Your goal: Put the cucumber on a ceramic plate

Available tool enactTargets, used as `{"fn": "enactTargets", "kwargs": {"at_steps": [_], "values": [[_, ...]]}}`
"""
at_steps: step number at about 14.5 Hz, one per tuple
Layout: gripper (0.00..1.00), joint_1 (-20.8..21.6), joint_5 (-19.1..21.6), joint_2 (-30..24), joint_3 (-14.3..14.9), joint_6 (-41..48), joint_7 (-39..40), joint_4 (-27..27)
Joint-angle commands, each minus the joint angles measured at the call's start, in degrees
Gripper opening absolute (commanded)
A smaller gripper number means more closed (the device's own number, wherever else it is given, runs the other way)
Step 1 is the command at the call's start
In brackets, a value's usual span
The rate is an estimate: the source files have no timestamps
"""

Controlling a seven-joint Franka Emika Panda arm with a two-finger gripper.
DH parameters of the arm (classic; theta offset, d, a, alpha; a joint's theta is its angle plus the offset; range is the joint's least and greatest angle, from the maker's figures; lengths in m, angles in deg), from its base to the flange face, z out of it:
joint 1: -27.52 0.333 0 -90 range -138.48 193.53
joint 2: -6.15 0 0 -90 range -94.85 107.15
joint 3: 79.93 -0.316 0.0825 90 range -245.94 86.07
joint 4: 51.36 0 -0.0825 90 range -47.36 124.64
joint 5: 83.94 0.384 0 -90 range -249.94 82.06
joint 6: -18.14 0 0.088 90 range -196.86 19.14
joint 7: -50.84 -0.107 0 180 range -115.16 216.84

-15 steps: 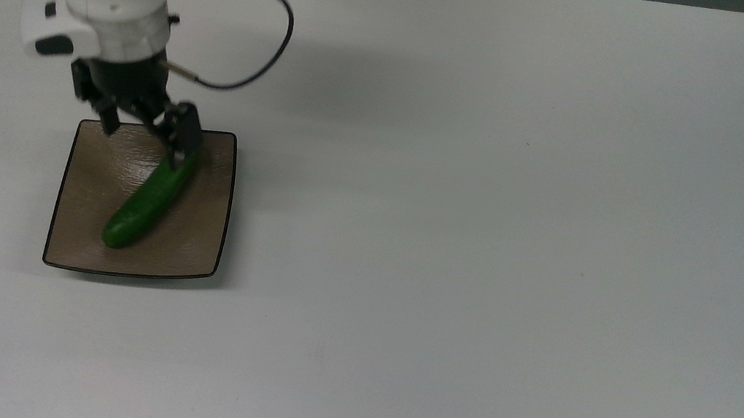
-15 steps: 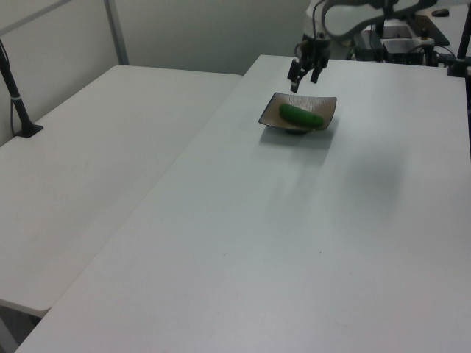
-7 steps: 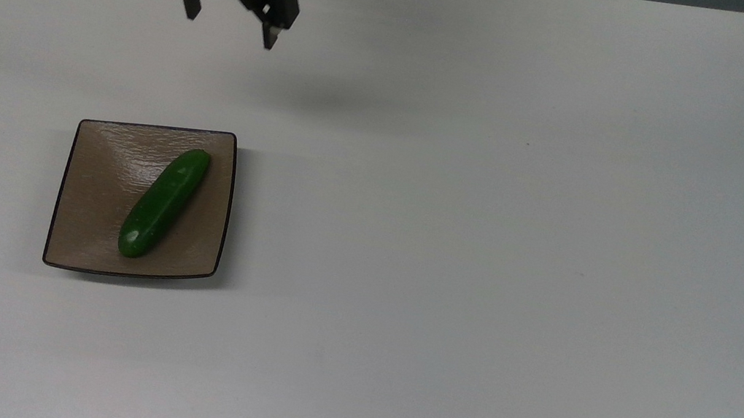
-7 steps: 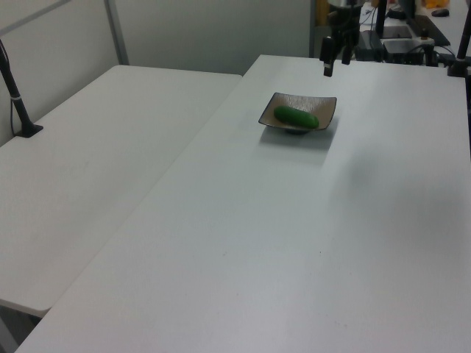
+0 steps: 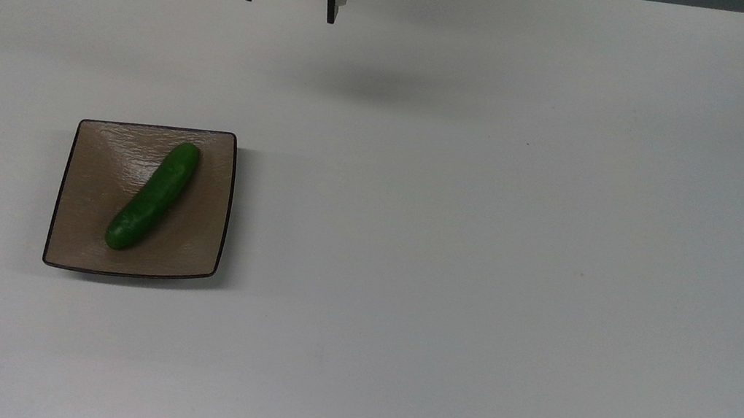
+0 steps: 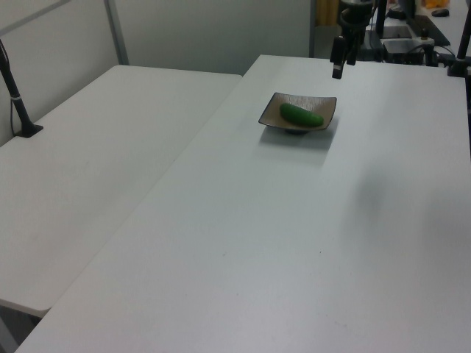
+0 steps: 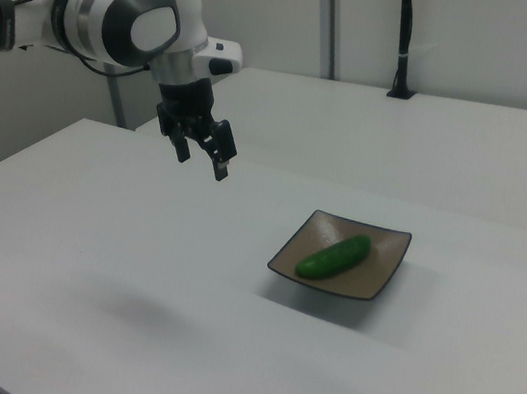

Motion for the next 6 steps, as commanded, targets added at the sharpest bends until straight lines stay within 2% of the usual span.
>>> {"fn": "enactTargets", "kwargs": {"at_steps": [1,6], "values": [[1.00,1.08,1.19,-1.79,1.18,-0.48,1.85,1.58],[1.00,2.57,1.19,-1.27,1.09,-0.31,2.38,1.41]]}}
